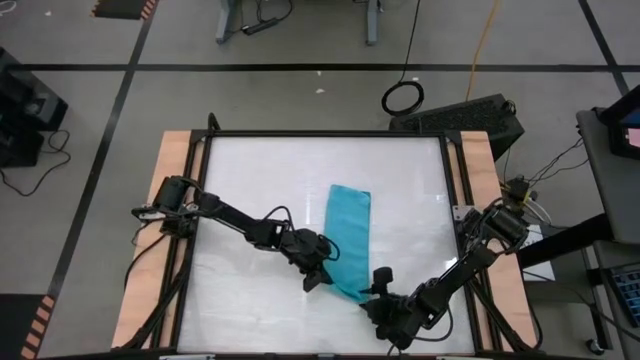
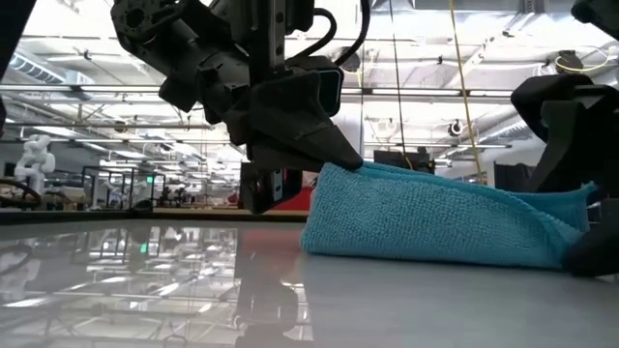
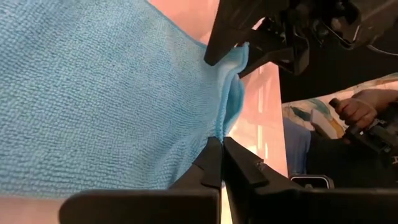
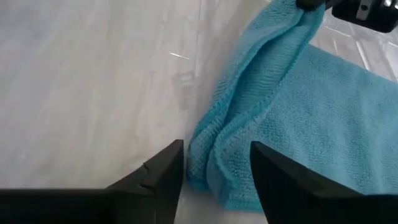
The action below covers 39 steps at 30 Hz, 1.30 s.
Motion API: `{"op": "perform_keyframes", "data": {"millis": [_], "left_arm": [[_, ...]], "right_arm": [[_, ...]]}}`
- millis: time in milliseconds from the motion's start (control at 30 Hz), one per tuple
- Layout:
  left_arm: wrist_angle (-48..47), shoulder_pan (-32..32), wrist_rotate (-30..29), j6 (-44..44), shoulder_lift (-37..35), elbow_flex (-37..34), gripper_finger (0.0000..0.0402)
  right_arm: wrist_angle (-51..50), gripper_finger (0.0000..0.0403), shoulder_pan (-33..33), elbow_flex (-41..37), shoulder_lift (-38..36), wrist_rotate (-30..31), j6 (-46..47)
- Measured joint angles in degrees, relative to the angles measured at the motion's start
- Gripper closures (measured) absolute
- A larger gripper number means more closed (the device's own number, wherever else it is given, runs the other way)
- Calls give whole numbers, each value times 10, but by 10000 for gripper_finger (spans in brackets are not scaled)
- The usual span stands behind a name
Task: Roll towel into tight, uniform cylinder
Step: Roll the blue microfiber towel
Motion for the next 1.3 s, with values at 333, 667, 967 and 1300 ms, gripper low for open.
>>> {"op": "perform_keyframes", "data": {"millis": [333,667,967,1300], "left_arm": [[-2,1,1,11,0,0,395],[-2,-1,18,99,0,0,336],[-51,-3,23,199,-45,0,219],[-234,-67,-139,357,-115,-2,215]], "right_arm": [[-12,384,-2,-1,1,-3,6],[-17,399,-4,-1,1,-28,62],[-19,401,-11,-1,0,-48,99],[-27,402,-22,-2,-15,-72,110]]}}
